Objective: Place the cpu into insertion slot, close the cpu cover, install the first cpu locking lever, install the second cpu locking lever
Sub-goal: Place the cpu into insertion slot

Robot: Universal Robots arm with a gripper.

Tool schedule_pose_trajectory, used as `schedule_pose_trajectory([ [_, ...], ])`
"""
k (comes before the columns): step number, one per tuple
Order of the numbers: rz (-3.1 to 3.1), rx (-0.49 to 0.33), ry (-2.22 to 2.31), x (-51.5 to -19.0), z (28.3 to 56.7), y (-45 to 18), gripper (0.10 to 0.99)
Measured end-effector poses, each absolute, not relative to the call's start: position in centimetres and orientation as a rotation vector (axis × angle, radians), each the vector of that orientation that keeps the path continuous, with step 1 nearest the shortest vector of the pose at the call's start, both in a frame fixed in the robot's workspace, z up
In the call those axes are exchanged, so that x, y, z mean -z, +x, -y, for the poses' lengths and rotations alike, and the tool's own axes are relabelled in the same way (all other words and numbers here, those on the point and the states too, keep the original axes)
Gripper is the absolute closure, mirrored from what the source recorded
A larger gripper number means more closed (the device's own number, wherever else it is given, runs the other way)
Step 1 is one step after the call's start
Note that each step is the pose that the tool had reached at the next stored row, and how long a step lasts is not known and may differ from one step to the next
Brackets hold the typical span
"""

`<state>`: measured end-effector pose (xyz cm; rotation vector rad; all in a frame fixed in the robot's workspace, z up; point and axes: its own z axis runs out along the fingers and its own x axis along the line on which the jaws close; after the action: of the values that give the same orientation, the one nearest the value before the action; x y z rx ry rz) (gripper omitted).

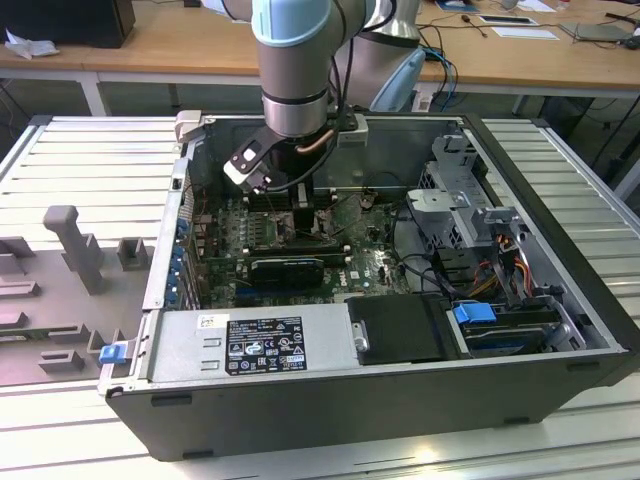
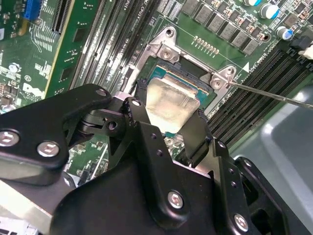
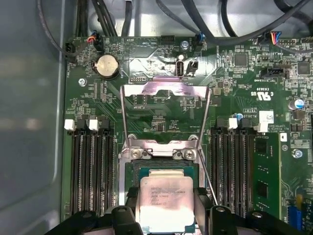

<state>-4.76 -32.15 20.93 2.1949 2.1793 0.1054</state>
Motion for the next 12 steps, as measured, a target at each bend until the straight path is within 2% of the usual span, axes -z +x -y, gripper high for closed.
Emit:
schedule_pose_trajectory([
  [12,-2.177,-0.105,2.196,-20.14,32.01,-4.76,0.557],
])
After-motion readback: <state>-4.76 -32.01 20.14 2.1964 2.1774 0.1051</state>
